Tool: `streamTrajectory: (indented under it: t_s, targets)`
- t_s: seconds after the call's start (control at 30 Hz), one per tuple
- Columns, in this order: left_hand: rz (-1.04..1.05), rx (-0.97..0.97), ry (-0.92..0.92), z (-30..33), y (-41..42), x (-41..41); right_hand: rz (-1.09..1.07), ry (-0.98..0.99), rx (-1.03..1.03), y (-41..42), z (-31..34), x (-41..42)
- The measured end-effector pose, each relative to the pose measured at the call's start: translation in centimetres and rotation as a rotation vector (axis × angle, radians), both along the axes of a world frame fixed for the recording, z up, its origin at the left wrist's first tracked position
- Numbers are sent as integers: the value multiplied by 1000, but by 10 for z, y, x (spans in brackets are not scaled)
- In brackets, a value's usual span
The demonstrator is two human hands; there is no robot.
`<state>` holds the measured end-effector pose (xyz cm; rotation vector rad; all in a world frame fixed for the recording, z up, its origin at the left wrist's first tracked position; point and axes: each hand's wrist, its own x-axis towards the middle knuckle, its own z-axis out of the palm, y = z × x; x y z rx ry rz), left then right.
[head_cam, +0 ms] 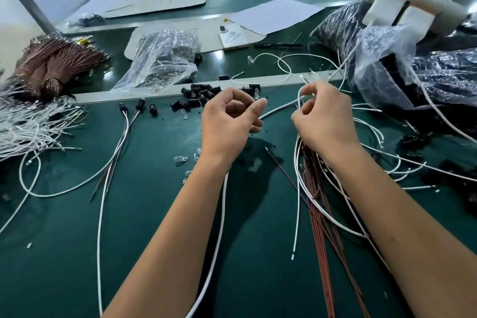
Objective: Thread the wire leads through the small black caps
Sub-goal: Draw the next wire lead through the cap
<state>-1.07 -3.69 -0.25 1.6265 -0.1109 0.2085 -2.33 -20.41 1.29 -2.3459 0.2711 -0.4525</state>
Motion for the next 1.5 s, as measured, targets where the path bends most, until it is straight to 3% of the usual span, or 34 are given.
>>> streamTrajectory:
  t_s: [0.1, 0.23, 0.43, 0.53, 0.63, 0.73, 0.83, 0.9, 1.0, 1.1, 1.2, 1.5]
  targets:
    - [-7, -35, -24, 3, 0, -2, 137, 10, -234, -2, 7, -3]
    - [38, -41, -12, 3, 2, -1, 457, 403, -507, 11, 24, -16]
    - [6, -116, -11, 7, 3, 0, 558, 459, -717, 31, 28, -26]
    - [-46, -143, 31, 7, 3, -1, 538, 434, -518, 23, 24, -17]
    - [-97, -172, 86, 11, 7, -1, 383, 232, 148, 5, 20, -4]
    - [-210, -25, 78, 14, 9, -4, 273, -68, 793, -9, 22, 3]
    - [-399, 24, 125, 15, 6, -10, 303, -304, 1211, -10, 24, 5]
    - [-492, 72, 158, 13, 2, -14, 322, -381, 1344, -9, 23, 5]
    - [-458, 49, 141, 14, -1, -15, 349, -345, 1308, -11, 20, 7]
    - [-311, -142, 91, 19, 2, -12, 410, -119, 988, -10, 12, 5]
    - [-239, -322, 68, 21, 3, -11, 633, 106, 797, -3, 2, -1]
    - [-218, -312, 79, 14, -5, -11, 709, 140, 775, 5, -1, -6]
